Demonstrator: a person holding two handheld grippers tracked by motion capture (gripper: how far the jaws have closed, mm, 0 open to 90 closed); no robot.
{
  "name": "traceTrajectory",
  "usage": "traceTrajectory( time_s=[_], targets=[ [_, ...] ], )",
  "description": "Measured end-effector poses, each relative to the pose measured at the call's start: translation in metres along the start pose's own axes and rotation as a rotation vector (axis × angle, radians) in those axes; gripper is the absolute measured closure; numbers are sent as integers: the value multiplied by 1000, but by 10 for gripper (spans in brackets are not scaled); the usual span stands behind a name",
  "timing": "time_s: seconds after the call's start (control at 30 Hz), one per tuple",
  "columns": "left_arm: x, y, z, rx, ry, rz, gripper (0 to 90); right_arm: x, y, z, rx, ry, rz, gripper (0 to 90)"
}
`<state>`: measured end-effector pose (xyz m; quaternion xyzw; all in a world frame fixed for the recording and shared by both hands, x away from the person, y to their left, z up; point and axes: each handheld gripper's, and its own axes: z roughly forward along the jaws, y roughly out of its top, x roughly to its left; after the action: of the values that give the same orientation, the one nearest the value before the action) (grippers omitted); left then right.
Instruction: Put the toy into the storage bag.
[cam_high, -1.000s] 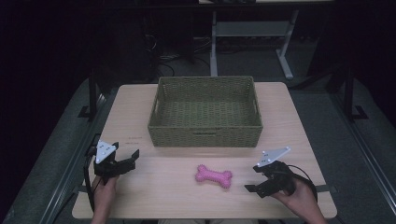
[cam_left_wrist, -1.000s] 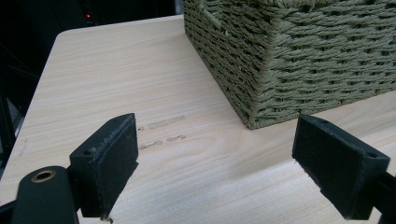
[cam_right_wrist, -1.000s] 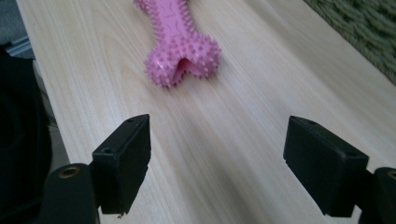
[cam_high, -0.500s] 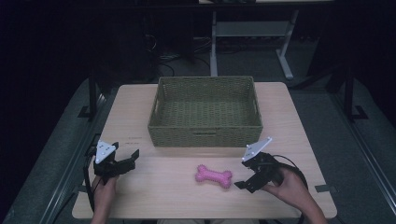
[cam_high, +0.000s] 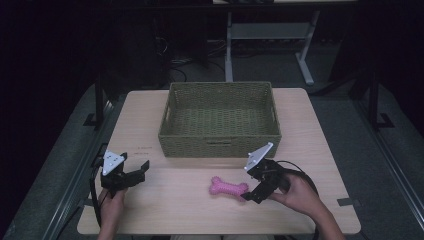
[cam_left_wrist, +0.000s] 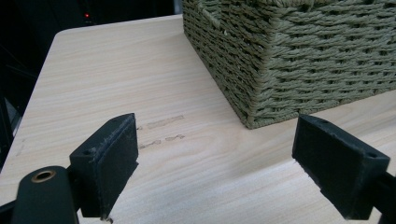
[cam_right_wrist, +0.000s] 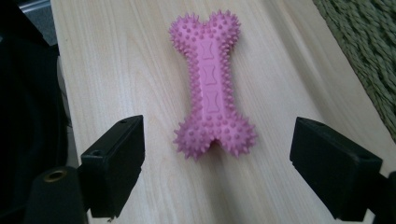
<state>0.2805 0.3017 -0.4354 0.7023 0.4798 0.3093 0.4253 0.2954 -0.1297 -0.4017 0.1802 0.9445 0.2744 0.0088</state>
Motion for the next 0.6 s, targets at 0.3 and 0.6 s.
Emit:
traceTrajectory(
  time_s=[0.3,0.6],
  targets=[
    [0,0,0,-2,0,-2,139,0,17,10,23,21,-40,197],
    [-1,0,0,-1,-6,2,138,3,28,22,51,30,-71,216]
  ],
)
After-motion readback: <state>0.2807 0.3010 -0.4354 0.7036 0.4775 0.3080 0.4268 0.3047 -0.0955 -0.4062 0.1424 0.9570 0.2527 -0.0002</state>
